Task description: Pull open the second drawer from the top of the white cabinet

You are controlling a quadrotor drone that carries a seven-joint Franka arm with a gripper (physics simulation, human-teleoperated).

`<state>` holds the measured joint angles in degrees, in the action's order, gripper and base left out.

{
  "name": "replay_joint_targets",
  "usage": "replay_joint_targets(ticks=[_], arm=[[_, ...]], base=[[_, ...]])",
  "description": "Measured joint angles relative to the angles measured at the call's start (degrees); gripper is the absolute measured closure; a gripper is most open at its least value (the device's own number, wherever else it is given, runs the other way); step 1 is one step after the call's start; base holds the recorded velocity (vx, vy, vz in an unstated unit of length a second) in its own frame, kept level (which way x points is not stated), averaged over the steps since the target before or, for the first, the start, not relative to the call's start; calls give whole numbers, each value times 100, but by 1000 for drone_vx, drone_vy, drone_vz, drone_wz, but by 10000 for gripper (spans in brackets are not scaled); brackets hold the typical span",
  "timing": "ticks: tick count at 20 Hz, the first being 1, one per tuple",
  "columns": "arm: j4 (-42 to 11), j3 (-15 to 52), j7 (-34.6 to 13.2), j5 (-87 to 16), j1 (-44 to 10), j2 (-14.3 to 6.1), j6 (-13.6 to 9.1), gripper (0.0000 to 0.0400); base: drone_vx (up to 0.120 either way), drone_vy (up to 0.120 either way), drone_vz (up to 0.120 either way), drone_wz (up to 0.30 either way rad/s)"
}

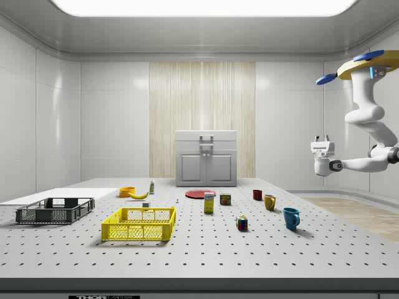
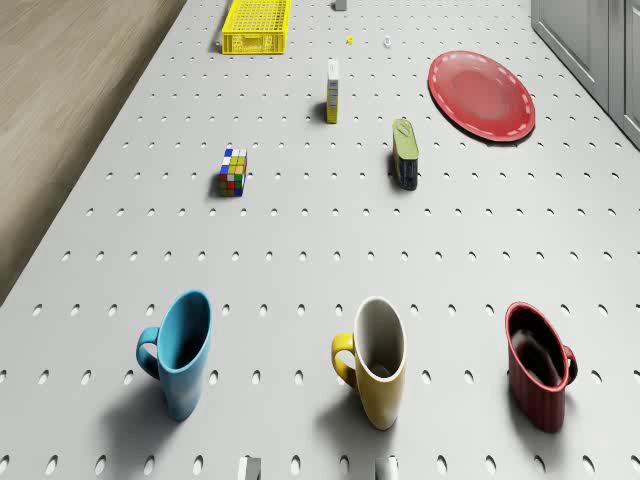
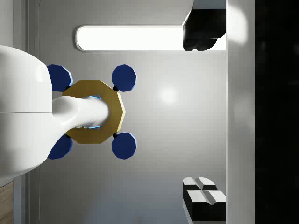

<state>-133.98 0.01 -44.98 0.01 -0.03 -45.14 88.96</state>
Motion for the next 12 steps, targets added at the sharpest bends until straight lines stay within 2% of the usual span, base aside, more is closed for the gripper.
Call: replay_joint_targets(ticks=[4,10,11,12], arm=[[485,6,7,4,-11,72,-395,71],[1183,13,12,9,-23,306,-832,94],[1274,-103,28,202,-3,343,-886,95],[1315,-514,137,836,77,374,-938,94]], base=[[0,0,0,0],[0,0,0,0],[0,0,0,0],[0,0,0,0]])
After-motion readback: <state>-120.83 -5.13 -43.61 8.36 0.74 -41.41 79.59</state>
